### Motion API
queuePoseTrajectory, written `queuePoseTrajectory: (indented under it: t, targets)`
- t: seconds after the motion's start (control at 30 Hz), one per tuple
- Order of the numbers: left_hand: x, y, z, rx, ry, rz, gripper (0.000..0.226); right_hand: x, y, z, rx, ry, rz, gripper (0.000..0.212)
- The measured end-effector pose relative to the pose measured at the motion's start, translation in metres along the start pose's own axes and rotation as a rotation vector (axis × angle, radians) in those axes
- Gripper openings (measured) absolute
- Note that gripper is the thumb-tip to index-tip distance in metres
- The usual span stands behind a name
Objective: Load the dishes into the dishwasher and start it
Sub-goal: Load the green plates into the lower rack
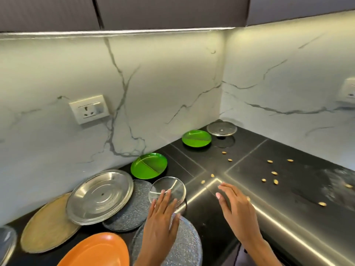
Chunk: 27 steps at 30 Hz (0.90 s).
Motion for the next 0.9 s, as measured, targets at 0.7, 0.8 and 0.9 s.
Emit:
queuePoseTrajectory:
  t: [0.7, 0.8, 0.9]
  targets:
    - [0.188, 0.175, -0.166, 0.662, -0.6, -0.468, 0.029, -0.046, 0.147, -0.138, 0.308, -0.279, -0.119, 0.021]
    - [0.197, 0.176, -0.177, 0.681, -0.628, -0.436, 0.022, -0.056, 0.15, -0.143, 0.341, -0.284, -0.124, 0.019]
    - [0.194, 0.179, -0.187, 0.692, -0.564, -0.439, 0.02, -0.062, 0.148, -0.147, 0.344, -0.288, -0.115, 0.02]
Point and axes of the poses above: each hand's wrist, its own z-axis away from the middle knuckle, its own y-axis out of the palm, x = y × z, the point moved 10 cm from there along -z, towards the middle knuckle, and after that the axes turned 5 degrees about y, right-handed, at the moved point
